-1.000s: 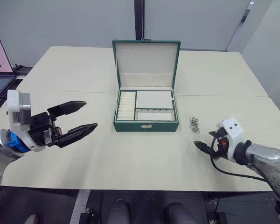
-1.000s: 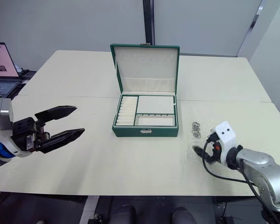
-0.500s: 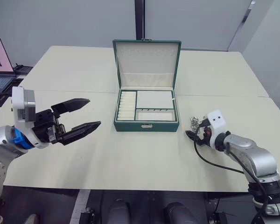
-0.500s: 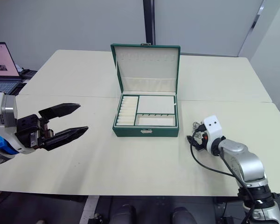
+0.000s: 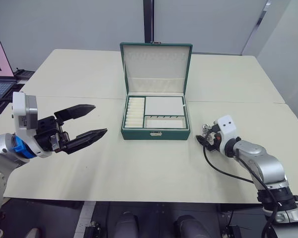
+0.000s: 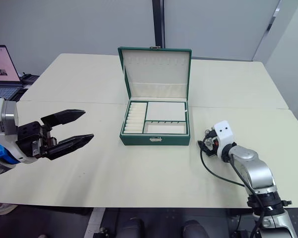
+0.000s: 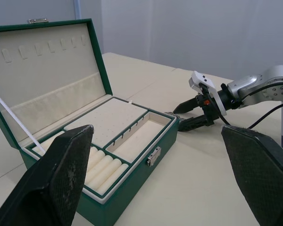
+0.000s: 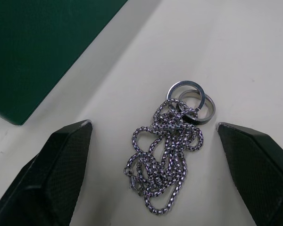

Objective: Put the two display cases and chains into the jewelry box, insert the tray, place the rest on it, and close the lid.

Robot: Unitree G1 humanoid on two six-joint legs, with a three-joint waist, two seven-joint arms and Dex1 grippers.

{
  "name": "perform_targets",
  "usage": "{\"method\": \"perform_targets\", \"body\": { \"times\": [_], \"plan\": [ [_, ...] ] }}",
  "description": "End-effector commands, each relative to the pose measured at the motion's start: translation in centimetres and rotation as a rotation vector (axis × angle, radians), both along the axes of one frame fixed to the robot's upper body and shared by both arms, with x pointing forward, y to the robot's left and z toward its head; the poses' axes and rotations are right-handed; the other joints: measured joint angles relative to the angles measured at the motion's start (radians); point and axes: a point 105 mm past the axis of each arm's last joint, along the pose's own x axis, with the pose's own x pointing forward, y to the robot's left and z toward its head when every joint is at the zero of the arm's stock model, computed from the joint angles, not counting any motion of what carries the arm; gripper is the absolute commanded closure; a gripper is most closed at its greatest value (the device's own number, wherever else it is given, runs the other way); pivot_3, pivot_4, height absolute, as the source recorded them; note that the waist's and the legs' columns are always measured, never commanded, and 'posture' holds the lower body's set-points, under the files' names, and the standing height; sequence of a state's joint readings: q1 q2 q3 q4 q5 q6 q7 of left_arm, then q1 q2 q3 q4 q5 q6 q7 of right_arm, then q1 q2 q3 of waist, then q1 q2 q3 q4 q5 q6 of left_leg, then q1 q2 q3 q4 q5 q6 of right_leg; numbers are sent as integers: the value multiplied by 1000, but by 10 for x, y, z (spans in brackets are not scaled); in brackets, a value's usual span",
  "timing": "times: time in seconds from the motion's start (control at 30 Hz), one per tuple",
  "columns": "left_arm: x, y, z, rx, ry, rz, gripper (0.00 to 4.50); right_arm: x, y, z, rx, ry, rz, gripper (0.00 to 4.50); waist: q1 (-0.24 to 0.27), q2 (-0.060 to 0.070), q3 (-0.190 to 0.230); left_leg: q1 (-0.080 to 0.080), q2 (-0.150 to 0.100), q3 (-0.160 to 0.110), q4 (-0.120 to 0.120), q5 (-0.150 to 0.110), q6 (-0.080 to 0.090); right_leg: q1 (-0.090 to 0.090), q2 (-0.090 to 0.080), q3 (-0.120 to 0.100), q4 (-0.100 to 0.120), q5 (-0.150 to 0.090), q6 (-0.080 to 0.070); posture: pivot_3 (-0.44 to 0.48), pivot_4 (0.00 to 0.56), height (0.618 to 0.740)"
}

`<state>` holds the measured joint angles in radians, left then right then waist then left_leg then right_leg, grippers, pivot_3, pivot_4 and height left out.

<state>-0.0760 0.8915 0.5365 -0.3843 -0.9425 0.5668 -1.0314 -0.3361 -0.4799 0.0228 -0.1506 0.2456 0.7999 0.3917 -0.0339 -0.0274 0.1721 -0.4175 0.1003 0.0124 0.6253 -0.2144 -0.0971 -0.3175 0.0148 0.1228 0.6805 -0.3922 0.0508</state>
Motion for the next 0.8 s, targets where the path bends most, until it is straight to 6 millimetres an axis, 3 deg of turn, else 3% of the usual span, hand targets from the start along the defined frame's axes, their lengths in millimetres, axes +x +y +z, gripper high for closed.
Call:
{"method": "perform_targets", "body": {
  "times": [0.03, 0.2, 0.23, 0.33, 0.53, 0.77, 0.8],
  "plan": [
    [-4, 1, 10, 17, -44, 10, 0, -2, -4, -9, 11, 43, -23, 17, 0, 0, 0, 0, 0, 0, 0, 0, 0, 0, 0, 0, 0, 0, 0, 0, 150, 726],
    [-4, 2, 9, 17, -44, 11, 0, -4, -4, -17, 37, 68, -38, 17, 0, -2, -1, 0, 0, 0, 0, 0, 0, 0, 0, 0, 0, 0, 0, 0, 150, 726],
    [-3, 2, 9, 16, -44, 11, 0, -4, -4, -18, 45, 71, -42, 187, 0, -2, -2, 0, 0, 0, 0, 0, 0, 0, 0, 0, 0, 0, 0, 0, 150, 726],
    [-3, 3, 9, 18, -45, 14, 0, -4, -3, -21, 58, 77, -49, 871, 0, -3, -2, 0, 0, 0, 0, 0, 0, 0, 0, 0, 0, 0, 0, 0, 150, 726],
    [-4, 5, 10, 22, -48, 22, 0, -5, -3, -26, 65, 86, -55, 2703, -1, -4, -2, 0, 0, 0, 0, 0, 0, 0, 0, 0, 0, 0, 0, 0, 150, 726],
    [-3, 5, 11, 21, -53, 28, 0, -5, -2, -27, 70, 88, -60, 4271, -2, -4, -3, 1, 0, 0, 0, 0, 1, 0, 0, 0, 0, 0, 0, 0, 150, 726],
    [-3, 5, 11, 21, -53, 28, 0, -5, -2, -27, 70, 87, -61, 4331, -2, -5, -3, 1, 0, 0, 0, 0, 1, 0, 1, 0, 0, 0, 0, 0, 150, 726]
  ]
}}
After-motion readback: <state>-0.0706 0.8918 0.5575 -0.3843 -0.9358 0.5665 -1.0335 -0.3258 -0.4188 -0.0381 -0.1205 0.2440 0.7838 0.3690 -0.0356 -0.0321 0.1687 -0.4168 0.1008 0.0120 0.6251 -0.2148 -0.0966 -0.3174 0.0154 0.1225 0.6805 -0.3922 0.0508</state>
